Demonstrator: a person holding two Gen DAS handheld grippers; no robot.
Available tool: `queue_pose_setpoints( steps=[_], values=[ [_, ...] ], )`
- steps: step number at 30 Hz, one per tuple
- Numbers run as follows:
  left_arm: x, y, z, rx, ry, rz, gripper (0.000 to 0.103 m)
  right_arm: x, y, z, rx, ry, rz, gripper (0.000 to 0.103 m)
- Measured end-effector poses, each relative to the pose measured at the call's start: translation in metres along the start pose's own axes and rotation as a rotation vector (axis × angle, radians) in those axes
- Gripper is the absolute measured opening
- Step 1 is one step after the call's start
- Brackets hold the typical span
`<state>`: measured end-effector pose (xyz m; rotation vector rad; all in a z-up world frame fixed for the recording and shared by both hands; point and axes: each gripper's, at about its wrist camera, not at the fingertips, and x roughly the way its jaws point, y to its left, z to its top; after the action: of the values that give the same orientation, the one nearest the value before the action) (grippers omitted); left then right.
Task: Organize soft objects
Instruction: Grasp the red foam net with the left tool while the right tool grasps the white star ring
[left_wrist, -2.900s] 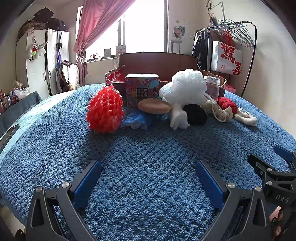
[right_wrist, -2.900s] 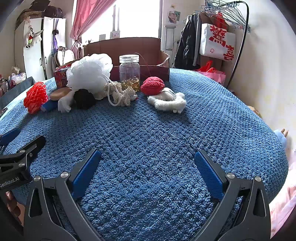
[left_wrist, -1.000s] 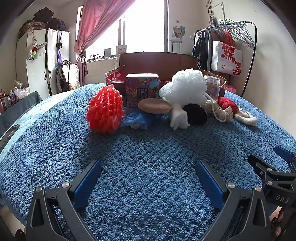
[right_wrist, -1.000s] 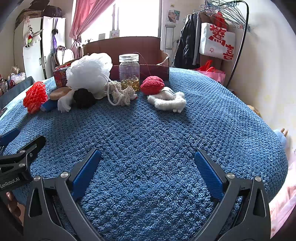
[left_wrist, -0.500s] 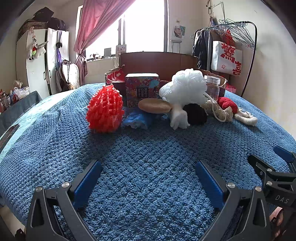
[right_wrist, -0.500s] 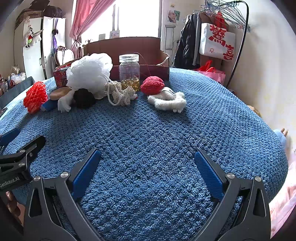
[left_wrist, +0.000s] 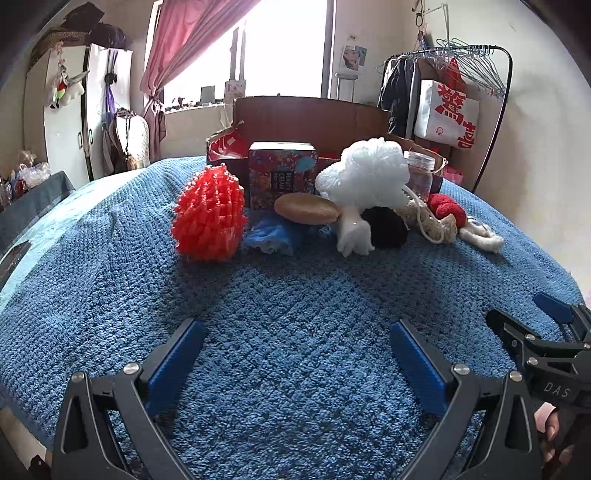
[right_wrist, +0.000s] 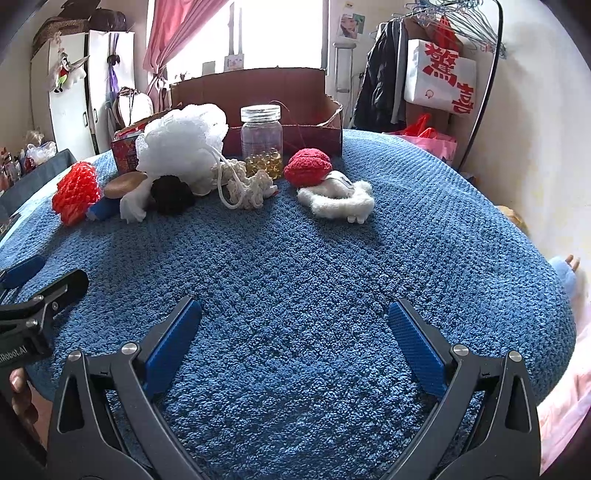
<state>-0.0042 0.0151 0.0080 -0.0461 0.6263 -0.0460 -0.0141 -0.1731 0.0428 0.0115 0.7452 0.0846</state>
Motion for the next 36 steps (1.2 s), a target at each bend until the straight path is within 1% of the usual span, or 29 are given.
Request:
queue_pose_setpoints(
  steps=[8,13,19,22,25,27,29,32,33,34,35,36],
  values=[
    [-0.003,0.015,0.010,-0.026,0.021,0.009,0.103,0.000,-0.005,0.007,-0.006,0.017,-0.008,0.103],
    [-0.002,0.028,0.019,-0.034,0.031,0.026,0.103,0.002,-0.013,0.015,-0.007,0.019,-0.036,0.103],
    [0.001,0.043,0.042,-0.011,0.013,0.067,0.103,0.009,-0.028,0.036,-0.009,0.036,-0.067,0.103],
    [0.007,0.052,0.055,-0.006,0.011,0.083,0.103,0.016,-0.037,0.050,-0.005,0.055,-0.055,0.103],
    [0.015,0.063,0.070,-0.018,0.027,0.067,0.103,0.028,-0.044,0.066,0.000,0.098,-0.027,0.103],
    [0.024,0.070,0.079,-0.032,0.053,0.047,0.102,0.039,-0.047,0.076,-0.005,0.127,-0.015,0.103],
    [0.031,0.077,0.084,-0.047,0.079,0.023,0.096,0.050,-0.048,0.085,-0.024,0.160,-0.006,0.103],
    [0.044,0.084,0.089,-0.068,0.130,-0.019,0.090,0.066,-0.048,0.093,-0.054,0.204,0.005,0.102],
    [0.049,0.085,0.090,-0.072,0.148,-0.034,0.088,0.071,-0.048,0.095,-0.057,0.223,0.014,0.096],
    [0.053,0.086,0.090,-0.074,0.160,-0.046,0.082,0.075,-0.049,0.097,-0.060,0.233,0.022,0.090],
    [0.055,0.085,0.089,-0.072,0.170,-0.056,0.074,0.077,-0.049,0.097,-0.064,0.236,0.026,0.077],
    [0.058,0.084,0.088,-0.069,0.183,-0.069,0.070,0.079,-0.047,0.096,-0.071,0.241,0.031,0.060]
  ],
)
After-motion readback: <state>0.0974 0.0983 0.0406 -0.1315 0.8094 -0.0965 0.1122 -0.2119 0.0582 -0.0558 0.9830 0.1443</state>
